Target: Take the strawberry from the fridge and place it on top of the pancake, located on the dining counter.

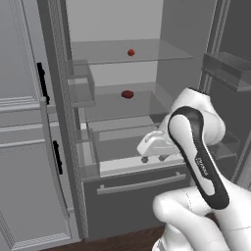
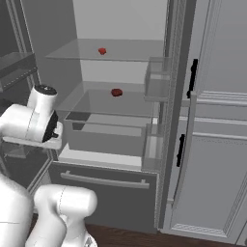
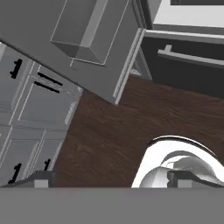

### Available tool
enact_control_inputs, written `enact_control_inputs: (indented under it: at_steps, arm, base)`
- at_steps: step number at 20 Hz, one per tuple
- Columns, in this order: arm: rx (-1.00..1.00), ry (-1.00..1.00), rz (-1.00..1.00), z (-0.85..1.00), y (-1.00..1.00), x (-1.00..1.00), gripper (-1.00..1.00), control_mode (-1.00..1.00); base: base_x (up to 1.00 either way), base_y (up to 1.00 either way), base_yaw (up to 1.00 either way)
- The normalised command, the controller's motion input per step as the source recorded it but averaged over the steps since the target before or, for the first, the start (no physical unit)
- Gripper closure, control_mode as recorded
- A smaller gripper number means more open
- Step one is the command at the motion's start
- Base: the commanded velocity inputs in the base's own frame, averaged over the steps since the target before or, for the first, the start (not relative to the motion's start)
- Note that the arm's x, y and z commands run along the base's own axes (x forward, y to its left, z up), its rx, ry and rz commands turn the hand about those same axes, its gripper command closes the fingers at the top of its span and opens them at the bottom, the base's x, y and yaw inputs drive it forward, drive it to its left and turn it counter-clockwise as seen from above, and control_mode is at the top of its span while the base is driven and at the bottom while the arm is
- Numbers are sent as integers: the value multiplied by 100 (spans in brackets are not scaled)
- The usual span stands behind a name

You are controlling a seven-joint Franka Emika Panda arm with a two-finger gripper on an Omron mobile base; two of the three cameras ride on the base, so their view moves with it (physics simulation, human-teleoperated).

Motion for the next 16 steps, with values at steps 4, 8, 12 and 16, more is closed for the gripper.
enact_control_inputs:
  at_steps: [4,8,12,16]
  arm:
    - [-32,-28,-4,28,-64,-25,-100,-100]
    - [-16,-12,-18,33,-58,-8,-100,-100]
    - [0,0,-21,2,0,0,-100,-100]
    - [0,1,0,-2,0,4,-100,-100]
  base:
    - [0,0,0]
    - [0,0,0]
    - [0,0,0]
    - [0,0,0]
